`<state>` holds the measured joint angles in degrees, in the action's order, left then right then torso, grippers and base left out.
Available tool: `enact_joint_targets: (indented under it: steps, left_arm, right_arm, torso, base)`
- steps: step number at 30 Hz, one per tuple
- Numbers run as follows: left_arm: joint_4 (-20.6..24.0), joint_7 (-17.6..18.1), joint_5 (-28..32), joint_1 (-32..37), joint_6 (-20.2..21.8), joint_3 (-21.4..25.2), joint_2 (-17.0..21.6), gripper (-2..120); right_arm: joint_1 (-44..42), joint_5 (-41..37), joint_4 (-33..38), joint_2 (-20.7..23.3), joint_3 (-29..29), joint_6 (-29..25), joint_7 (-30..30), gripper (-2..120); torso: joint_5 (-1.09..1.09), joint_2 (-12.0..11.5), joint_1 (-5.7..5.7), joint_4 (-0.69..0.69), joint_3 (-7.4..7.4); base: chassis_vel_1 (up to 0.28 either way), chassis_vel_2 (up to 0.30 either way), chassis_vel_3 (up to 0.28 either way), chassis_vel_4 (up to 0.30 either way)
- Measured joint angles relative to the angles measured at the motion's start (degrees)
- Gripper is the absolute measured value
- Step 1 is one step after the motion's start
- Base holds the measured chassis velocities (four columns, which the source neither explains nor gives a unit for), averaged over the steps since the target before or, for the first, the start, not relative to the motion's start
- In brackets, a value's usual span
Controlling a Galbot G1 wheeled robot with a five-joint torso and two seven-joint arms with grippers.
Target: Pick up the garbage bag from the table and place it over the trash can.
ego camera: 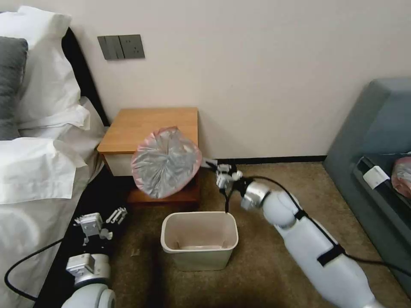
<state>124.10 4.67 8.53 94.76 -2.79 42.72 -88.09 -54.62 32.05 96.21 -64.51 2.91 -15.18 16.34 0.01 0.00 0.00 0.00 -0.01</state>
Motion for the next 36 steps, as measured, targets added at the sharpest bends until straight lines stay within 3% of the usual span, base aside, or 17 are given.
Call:
enact_joint_targets:
  steps: [14,28,31,36]
  left_arm:
    - [0.76,-0.03,0.29,0.57,0.55,-0.52,-0.01,93]
    - [0.47,-0.03,-0.72,0.47,0.55,-1.92,0.04,93]
    - [0.28,-0.03,-1.49,0.57,0.47,-3.02,-0.16,93]
    - [0.05,-0.02,-2.09,0.71,0.32,-3.87,-0.36,93]
  right_arm:
    - [-12.81,1.55,8.10,4.63,-2.02,0.03,0.88,0]
    - [-15.53,-2.78,12.36,10.41,-0.92,1.92,3.62,0]
    - [-15.87,-8.75,13.54,11.98,-1.72,3.78,4.46,12]
    - [-15.44,-11.33,13.82,12.48,-2.07,4.02,4.64,27]
  torso:
    - [-0.01,0.00,0.00,-0.01,0.00]
    - [0.00,0.00,0.00,0.00,0.00]
    - [0.00,0.00,0.00,0.00,0.00]
    - [0.00,0.00,0.00,0.00,0.00]
  base:
    - [0.000,0.000,0.000,0.000]
    - [0.000,0.000,0.000,0.000]
    - [0.000,0.000,0.000,0.000]
    - [0.000,0.000,0.000,0.000]
